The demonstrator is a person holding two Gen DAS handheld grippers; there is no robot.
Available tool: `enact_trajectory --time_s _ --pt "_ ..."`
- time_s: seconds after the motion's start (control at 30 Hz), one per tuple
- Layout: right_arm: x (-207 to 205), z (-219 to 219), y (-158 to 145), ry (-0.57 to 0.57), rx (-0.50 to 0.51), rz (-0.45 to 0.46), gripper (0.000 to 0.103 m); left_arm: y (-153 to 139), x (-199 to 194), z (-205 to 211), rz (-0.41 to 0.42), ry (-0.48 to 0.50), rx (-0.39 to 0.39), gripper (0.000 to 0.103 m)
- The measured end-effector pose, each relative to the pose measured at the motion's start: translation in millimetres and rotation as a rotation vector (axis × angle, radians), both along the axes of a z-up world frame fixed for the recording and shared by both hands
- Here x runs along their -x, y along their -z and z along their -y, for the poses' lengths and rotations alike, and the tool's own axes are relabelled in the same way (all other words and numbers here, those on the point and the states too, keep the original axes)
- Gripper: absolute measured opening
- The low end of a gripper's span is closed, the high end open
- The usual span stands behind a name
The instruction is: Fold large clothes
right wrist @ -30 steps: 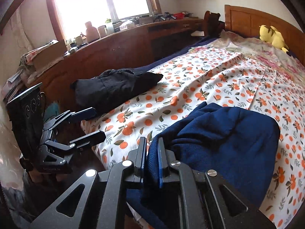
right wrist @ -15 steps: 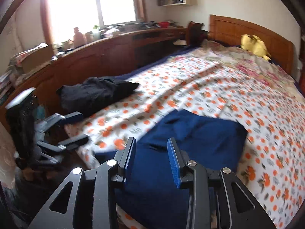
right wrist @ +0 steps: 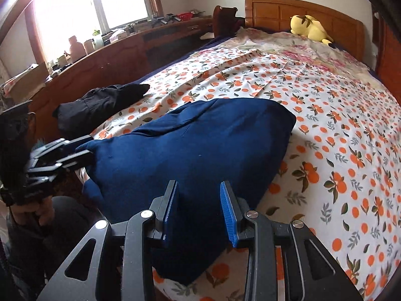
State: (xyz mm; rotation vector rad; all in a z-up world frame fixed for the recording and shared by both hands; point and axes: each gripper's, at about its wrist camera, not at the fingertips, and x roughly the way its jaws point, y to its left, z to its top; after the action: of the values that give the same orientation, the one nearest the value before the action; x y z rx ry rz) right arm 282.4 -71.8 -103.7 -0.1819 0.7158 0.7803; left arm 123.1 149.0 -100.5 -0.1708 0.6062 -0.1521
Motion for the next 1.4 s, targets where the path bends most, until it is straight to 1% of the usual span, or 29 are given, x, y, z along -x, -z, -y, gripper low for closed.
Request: enact_trajectory --time_s 0.03,0.1,0.13,0.2,0.37,0.4,0.47,0.5,0.57,0.63,0.67,0.77,0.87,0.93,0.97,1.0,1.03,1.07,1.1,1.13,1.17,1.23,1.33,1.4 --pt "0.5 1.7 0.3 -0.004 -0.005 -0.001 0.035 3.3 -2.4 2.2 -0.011 0.008 0.01 0.026" --pt "-0.1 1.8 0.5 -0.01 -0.01 0.0 0.035 6.3 -2.7 7.1 -0.022 0.017 0.012 0.013" --pt "-0.6 1.6 0.6 -0.015 -0.011 0.002 0.035 6.1 -1.0 10.7 -0.018 0.017 -0.006 0.01" --pt "4.6 8.3 -0.8 -0.027 -0.016 0.006 0.035 0.5 5.0 14.6 -0.003 0.007 -0.032 0.009" --pt "11.2 11.6 -3.8 -0.057 -0.046 0.011 0.035 -18.3 28.8 1.5 0.031 -0.03 -0.002 0.009" --pt "15.4 14.0 -4.6 -0.065 -0.063 0.014 0.035 -17.6 32.6 -2.4 0.029 -0.043 0.004 0.009" --pt "23.5 18.2 -4.8 -0.092 -0.091 0.015 0.035 -12.5 38.7 -8.8 0.015 -0.08 -0.014 0.009" --pt "26.3 16.7 -2.7 -0.108 -0.084 0.018 0.035 -7.5 38.0 -11.2 -0.001 -0.091 -0.02 0.009" --pt "27.3 9.3 7.2 -0.127 -0.041 0.028 0.035 3.7 36.3 -15.6 -0.034 -0.103 -0.014 0.009" --pt "23.5 -1.0 24.6 -0.137 0.033 0.015 0.035 13.7 35.1 -16.0 -0.059 -0.105 -0.013 0.009" --pt "21.2 -4.1 33.1 -0.141 0.054 0.006 0.035 16.9 34.7 -15.2 -0.065 -0.104 -0.011 0.009" --pt "15.6 -4.0 46.9 -0.157 0.065 0.002 0.036 20.8 33.3 -14.2 -0.073 -0.107 -0.01 0.009" --pt "9.6 -2.5 41.6 -0.175 0.07 -0.011 0.036 19.7 32.8 -16.8 -0.089 -0.104 0.007 0.01" --pt "4.4 -3.5 32.3 -0.168 0.074 0.012 0.036 16.7 35.6 -19.2 -0.091 -0.113 0.011 0.025" --pt "-0.7 -2.4 28.7 -0.155 0.076 0.028 0.036 14.3 37.7 -21.3 -0.088 -0.118 0.013 0.03" --pt "-8.0 -1.0 25.3 -0.135 0.079 0.044 0.036 12.4 41.1 -23.6 -0.082 -0.122 0.016 0.042" --pt "-15.4 0.4 22.2 -0.111 0.082 0.055 0.036 10.6 43.3 -25.9 -0.079 -0.126 0.016 0.048" --pt "-26.9 1.6 20.4 -0.091 0.082 0.059 0.036 8.5 45.9 -28.4 -0.081 -0.134 0.009 0.051" --pt "-36.9 1.4 19.6 -0.081 0.079 0.06 0.036 7.8 47.4 -29.8 -0.084 -0.139 0.004 0.063" --pt "-46.5 -0.4 20.1 -0.068 0.081 0.067 0.036 7.0 50.6 -31.5 -0.084 -0.146 -0.003 0.079" --pt "-58.3 -1.3 20.9 -0.051 0.089 0.074 0.037 7.1 53.9 -32.4 -0.084 -0.144 -0.006 0.081" --pt "-81.1 -4.8 25.3 -0.026 0.093 0.08 0.038 9.7 56.5 -34.5 -0.097 -0.131 -0.004 0.081" --pt "-116.0 -15.0 33.6 0.015 0.107 0.057 0.038 17.5 59.5 -35.4 -0.122 -0.154 -0.018 0.081" --pt "-128.8 -24.8 40.0 0.035 0.115 0.055 0.038 23.5 60.8 -35.6 -0.136 -0.156 -0.018 0.081"
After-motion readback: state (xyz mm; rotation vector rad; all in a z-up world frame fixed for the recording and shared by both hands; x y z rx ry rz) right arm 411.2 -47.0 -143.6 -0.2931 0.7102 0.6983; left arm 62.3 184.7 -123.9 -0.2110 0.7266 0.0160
